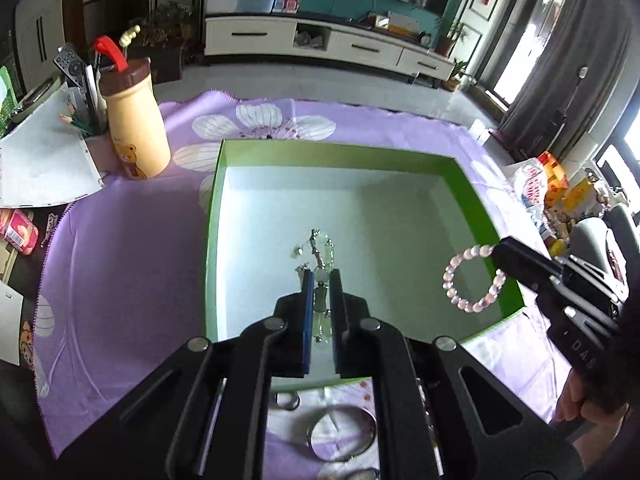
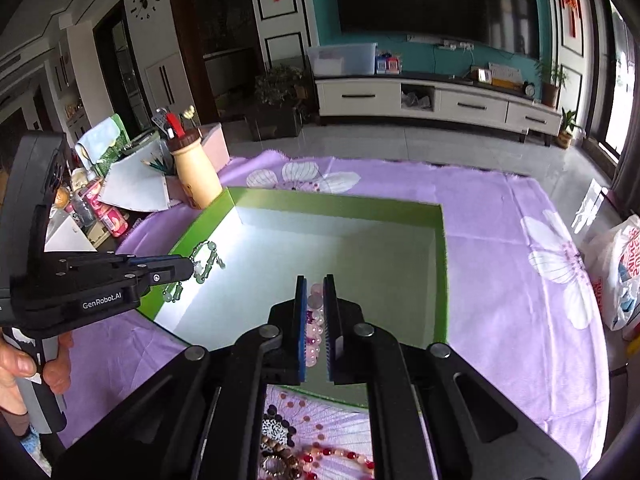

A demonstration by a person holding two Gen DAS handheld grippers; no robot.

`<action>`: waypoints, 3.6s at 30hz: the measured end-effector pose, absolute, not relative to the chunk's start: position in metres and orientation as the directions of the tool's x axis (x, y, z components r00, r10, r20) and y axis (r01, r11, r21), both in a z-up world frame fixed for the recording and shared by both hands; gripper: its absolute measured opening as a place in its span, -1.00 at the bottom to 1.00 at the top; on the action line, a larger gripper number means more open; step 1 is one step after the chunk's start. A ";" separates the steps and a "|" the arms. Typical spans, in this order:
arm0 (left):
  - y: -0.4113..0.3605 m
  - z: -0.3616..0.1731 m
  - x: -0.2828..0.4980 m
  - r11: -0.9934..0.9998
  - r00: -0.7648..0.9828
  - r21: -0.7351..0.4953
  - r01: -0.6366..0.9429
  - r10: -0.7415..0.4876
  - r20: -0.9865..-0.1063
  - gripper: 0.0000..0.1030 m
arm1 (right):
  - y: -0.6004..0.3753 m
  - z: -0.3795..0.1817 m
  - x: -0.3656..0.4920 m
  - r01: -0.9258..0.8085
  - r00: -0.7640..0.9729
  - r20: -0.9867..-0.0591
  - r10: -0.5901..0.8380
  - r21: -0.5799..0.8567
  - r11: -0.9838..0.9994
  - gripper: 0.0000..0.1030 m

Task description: Organize jewelry

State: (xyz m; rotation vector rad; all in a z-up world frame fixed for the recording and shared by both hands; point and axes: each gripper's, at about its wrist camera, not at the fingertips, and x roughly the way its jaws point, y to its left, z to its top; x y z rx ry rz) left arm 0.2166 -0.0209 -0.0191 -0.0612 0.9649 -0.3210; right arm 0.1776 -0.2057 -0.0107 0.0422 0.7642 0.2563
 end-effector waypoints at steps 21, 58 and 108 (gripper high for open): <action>0.002 -0.008 0.153 0.964 0.599 -0.151 0.221 -0.256 -0.758 0.81 | -0.246 -0.023 0.107 -0.168 0.688 -0.671 0.278 0.226 0.960 -0.17; 0.039 -0.063 0.102 0.976 0.520 -0.190 0.102 -0.216 -0.827 0.82 | -0.252 -0.081 0.033 -0.118 0.662 -0.716 0.223 0.194 0.974 -0.74; 0.021 -0.052 0.129 0.933 0.466 -0.340 0.116 -0.354 -0.811 -0.64 | -0.237 -0.052 0.026 -0.187 0.695 -0.648 0.311 0.256 0.949 -0.74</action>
